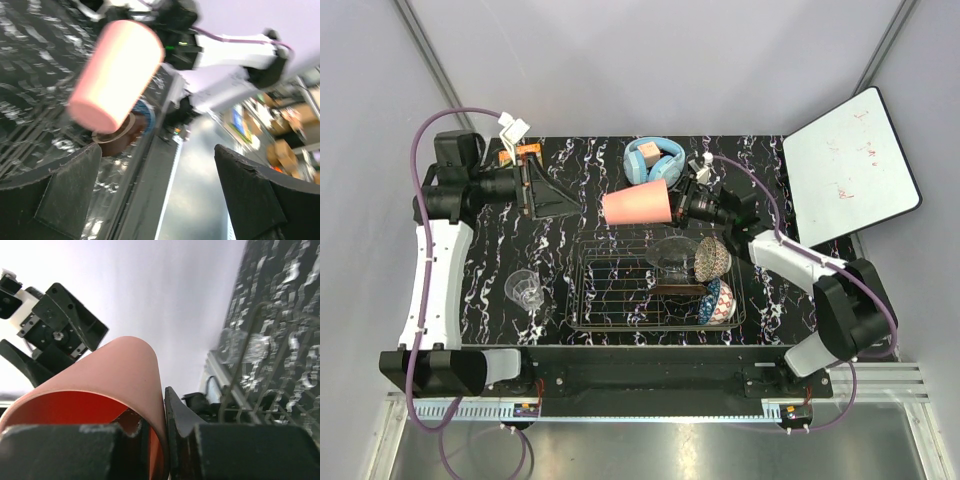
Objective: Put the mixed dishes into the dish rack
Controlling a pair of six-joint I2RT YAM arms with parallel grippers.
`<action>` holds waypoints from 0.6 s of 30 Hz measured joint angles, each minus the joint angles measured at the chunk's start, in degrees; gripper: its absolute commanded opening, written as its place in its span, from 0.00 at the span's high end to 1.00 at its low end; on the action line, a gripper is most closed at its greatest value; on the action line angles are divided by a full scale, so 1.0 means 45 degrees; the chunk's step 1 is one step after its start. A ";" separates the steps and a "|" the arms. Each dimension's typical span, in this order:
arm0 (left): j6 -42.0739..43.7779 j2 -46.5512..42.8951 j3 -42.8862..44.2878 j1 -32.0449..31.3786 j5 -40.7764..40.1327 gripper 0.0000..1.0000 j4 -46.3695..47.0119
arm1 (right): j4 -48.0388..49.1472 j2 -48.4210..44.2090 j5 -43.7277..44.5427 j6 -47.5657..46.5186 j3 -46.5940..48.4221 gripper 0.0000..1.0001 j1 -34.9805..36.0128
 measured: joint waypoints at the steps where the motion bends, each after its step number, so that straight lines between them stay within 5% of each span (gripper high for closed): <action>1: -0.0073 0.0000 0.0000 -0.0199 0.0223 0.01 0.0097 | 0.0272 0.0097 -0.0053 0.0321 0.0010 1.00 0.0121; 18: -0.0214 -0.0325 -0.0573 -0.0855 0.0078 0.01 0.0865 | 0.5391 0.2628 -0.0301 0.4143 0.0651 1.00 0.1452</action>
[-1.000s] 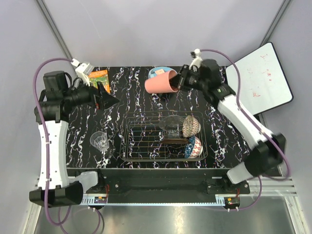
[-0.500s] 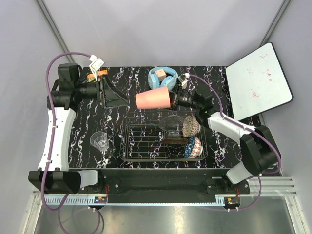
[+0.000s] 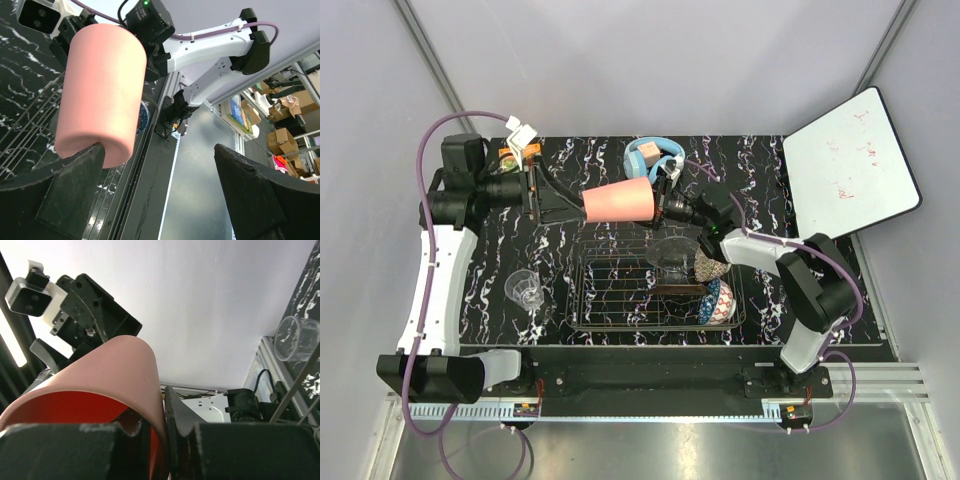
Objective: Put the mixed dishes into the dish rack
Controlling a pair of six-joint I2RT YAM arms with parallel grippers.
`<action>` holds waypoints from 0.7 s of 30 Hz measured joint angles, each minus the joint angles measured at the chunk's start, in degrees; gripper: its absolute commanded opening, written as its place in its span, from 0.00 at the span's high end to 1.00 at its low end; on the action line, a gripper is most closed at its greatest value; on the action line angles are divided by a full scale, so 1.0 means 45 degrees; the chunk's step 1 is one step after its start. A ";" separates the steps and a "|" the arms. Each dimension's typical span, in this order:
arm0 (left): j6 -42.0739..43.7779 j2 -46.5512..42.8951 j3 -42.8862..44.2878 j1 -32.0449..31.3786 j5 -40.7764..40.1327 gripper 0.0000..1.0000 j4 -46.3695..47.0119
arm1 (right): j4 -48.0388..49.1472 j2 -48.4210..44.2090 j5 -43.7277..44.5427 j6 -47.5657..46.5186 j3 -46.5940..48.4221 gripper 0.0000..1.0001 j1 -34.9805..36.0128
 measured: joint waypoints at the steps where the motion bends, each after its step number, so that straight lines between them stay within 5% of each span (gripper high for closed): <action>1: 0.0034 -0.0034 -0.0107 0.0063 -0.0068 0.01 0.0044 | 0.0253 0.0170 0.0010 0.0189 0.0053 1.00 0.0044; 21: 0.2574 -0.0175 -0.0364 0.0257 -0.1734 0.01 -0.1258 | 0.1030 -0.0918 -0.0384 0.0651 -0.0121 1.00 -0.0068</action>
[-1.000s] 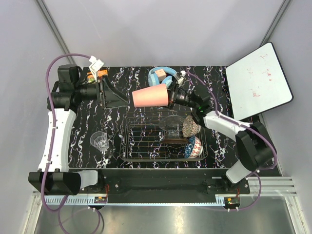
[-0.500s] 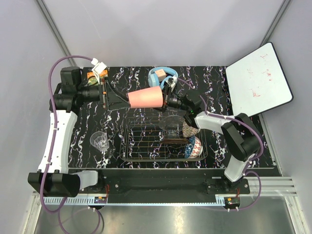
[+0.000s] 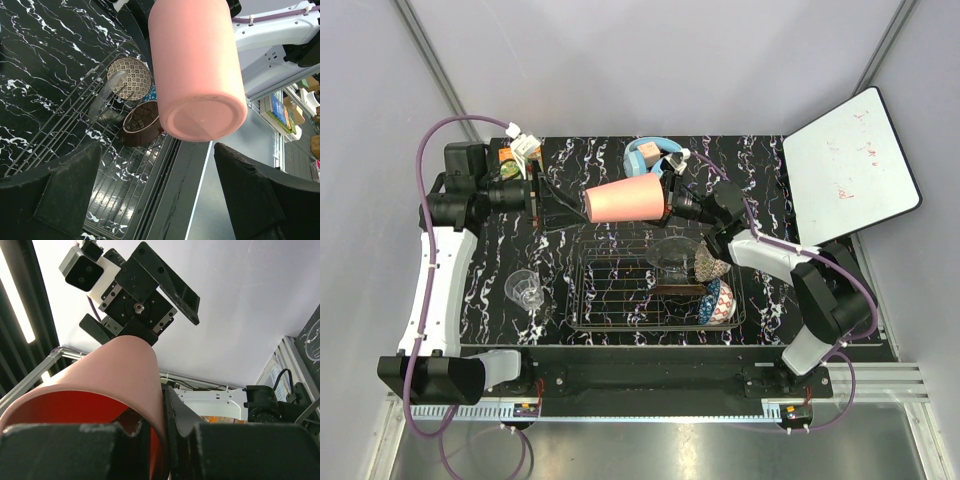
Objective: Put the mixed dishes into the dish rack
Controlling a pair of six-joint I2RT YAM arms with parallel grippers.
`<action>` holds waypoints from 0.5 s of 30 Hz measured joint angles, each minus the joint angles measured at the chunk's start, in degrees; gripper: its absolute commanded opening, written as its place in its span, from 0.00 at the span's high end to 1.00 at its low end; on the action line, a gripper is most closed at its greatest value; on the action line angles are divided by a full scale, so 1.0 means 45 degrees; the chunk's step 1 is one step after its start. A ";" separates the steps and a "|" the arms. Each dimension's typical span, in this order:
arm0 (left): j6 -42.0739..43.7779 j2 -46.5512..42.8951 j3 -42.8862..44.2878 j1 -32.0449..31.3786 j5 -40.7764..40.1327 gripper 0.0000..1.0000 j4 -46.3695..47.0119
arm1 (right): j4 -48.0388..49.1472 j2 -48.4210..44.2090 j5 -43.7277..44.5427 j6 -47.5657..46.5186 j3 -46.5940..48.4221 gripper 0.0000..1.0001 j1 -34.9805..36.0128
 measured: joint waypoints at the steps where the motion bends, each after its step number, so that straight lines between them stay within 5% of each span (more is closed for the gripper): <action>1: 0.0068 0.0000 0.0000 0.0000 0.0000 0.01 -0.0068 | -0.0005 0.0000 0.0000 0.0000 0.0000 1.00 0.0000; 15: 0.0121 0.0126 0.0010 0.0005 0.1530 0.01 -0.0160 | 0.0384 0.0321 0.0019 0.0257 0.0000 1.00 0.0015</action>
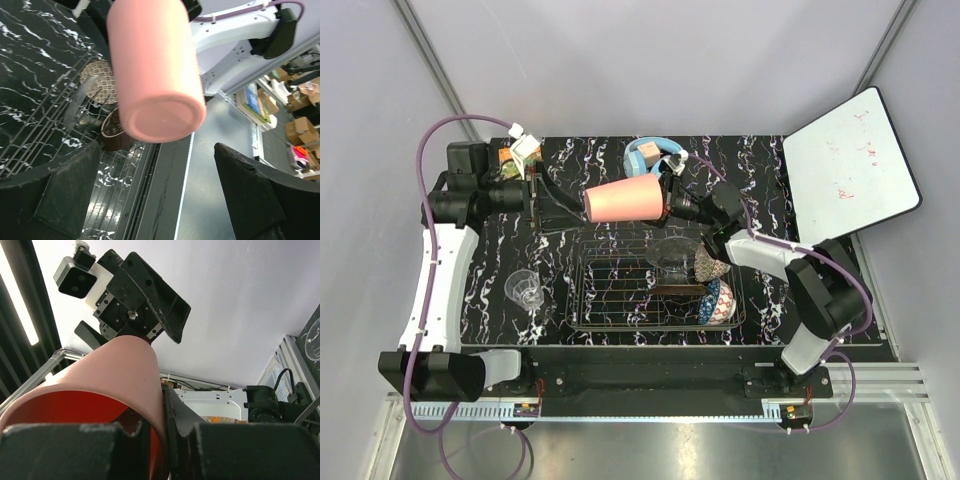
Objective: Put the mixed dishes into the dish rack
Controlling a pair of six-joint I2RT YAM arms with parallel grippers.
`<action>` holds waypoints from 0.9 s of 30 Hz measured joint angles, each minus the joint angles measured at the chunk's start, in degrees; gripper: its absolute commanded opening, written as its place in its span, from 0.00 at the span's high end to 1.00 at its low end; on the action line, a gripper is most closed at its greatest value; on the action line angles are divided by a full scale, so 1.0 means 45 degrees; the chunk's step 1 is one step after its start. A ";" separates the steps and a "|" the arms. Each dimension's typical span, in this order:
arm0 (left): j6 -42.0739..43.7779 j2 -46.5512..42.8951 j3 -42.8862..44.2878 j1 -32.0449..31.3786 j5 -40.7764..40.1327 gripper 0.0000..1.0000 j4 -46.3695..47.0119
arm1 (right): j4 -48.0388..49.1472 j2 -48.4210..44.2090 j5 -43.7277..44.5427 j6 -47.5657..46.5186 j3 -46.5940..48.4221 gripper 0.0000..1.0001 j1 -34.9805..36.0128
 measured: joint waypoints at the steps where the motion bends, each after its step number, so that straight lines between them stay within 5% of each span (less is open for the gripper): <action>1: -0.0019 0.0078 0.0005 0.0000 0.0160 0.01 0.0000 | 0.0058 0.0087 0.0000 0.0044 0.0000 1.00 0.0005; 20: -0.0277 0.0738 0.0058 -0.0233 0.0704 0.01 0.0141 | 0.0797 0.2293 0.0364 0.0627 0.1885 1.00 0.1253; 23: -0.0296 0.0738 0.0058 -0.0253 0.0602 0.07 0.0155 | 0.0976 0.2662 0.0525 0.0724 0.2361 1.00 0.1511; 27: -0.0476 0.0733 0.0068 -0.0248 0.0282 0.29 0.0272 | 0.1127 0.2958 0.0743 0.0855 0.2589 1.00 0.1899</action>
